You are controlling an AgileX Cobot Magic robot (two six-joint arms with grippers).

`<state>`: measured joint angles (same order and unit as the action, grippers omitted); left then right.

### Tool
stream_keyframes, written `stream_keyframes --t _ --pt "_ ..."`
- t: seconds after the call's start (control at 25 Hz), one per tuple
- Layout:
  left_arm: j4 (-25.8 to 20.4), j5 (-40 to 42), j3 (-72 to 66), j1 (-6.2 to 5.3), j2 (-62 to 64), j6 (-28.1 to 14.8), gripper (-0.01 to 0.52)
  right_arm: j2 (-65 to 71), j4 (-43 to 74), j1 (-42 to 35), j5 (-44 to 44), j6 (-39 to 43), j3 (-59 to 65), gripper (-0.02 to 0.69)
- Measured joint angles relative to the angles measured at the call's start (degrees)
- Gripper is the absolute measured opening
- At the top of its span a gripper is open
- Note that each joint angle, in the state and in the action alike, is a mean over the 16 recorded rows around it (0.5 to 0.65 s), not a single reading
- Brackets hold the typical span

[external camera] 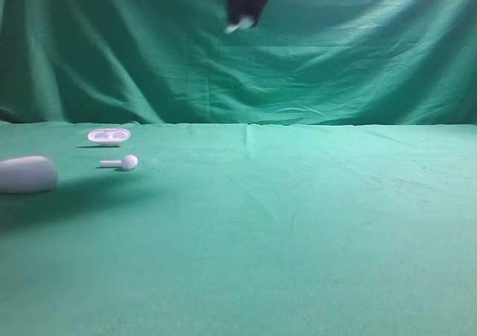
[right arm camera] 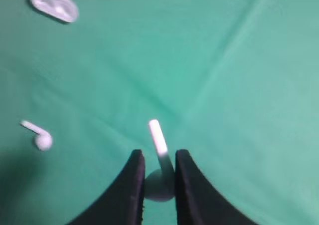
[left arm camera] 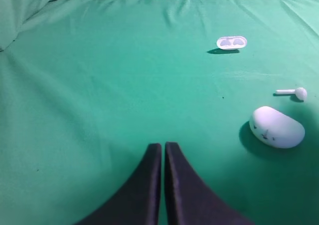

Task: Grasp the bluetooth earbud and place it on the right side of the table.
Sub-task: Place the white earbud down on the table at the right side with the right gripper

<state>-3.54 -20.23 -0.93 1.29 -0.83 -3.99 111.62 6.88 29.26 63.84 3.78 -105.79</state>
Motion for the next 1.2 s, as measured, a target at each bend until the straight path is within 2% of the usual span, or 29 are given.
stream_keyframes --t 0.24,0.48,0.64,1.04,1.2 --pt "0.0 0.0 0.0 0.0 0.0 0.0 0.0 -11.12 -0.25 -8.79 -5.17 0.92 17.9 0.111" --pt "0.0 0.0 0.0 0.0 0.0 0.0 0.0 -19.58 -1.81 -15.25 -17.35 0.64 39.9 0.111" --pt "0.0 0.0 0.0 0.0 0.0 0.0 0.0 -21.48 -3.69 -17.45 -25.14 -0.6 50.31 0.111" --pt "0.0 0.0 0.0 0.0 0.0 0.0 0.0 -17.3 -7.85 -18.15 -36.97 -5.61 58.18 0.115" --pt "0.0 0.0 0.0 0.0 0.0 0.0 0.0 -15.63 -8.25 -18.09 -38.74 -6.6 58.25 0.171"
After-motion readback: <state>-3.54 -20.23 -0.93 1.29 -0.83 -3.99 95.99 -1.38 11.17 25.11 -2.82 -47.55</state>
